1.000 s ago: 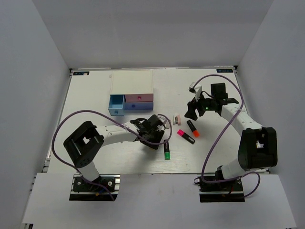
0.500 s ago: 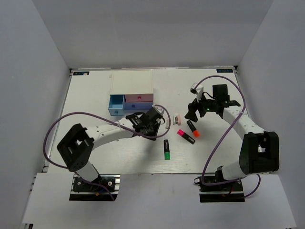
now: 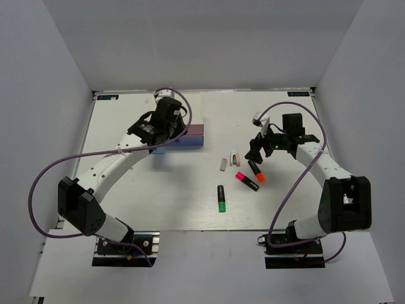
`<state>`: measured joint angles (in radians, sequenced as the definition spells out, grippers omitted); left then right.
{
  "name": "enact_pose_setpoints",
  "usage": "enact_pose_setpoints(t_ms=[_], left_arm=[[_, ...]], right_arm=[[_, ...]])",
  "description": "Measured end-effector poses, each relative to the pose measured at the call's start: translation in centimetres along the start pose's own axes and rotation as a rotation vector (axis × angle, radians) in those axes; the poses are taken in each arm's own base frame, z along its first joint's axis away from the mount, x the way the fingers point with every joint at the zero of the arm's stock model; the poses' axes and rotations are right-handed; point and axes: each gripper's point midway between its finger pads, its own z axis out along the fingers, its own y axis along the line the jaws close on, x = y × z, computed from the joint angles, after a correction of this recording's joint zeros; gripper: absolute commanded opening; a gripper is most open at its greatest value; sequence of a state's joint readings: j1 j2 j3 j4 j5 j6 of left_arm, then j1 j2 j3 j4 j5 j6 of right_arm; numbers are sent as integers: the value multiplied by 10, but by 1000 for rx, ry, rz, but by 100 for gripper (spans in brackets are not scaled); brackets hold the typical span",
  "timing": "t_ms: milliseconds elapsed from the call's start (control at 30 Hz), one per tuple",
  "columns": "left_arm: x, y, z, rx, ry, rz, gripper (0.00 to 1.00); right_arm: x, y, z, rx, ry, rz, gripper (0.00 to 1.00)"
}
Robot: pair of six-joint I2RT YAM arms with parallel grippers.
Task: Sort the stationery into containers
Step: Place the stationery in the drawer.
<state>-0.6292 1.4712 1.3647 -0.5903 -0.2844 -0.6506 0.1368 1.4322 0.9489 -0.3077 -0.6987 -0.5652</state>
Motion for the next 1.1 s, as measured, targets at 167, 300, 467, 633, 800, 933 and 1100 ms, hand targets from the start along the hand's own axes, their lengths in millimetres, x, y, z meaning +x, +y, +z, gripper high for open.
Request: enact_pose_setpoints(t_ms=[167,300,467,633,800,933,1100], left_arm=[[-13,47,5,-137,-5,-90,18],[-22,75,4,-210,-15,-129,18],[-28,97,4,-267,-21,-152,22],[-26,117,6,-318,-20,-158,30],[-17,136,9,-363,4,-154,50],[-18,140,9,-367,1,-151,72],[-25,135,7,-341,-23,-150,79]], right_arm=[[1,3,-3,2,-4,-23,90],[2,6,-4,0,-7,-28,90],[2,10,-2,-28,-9,-15,90],[5,12,2,-73,2,-8,89],[1,15,2,-102,-15,-51,86],[-8,16,0,-117,-35,-97,84],[-19,19,4,-182,-69,-257,84]])
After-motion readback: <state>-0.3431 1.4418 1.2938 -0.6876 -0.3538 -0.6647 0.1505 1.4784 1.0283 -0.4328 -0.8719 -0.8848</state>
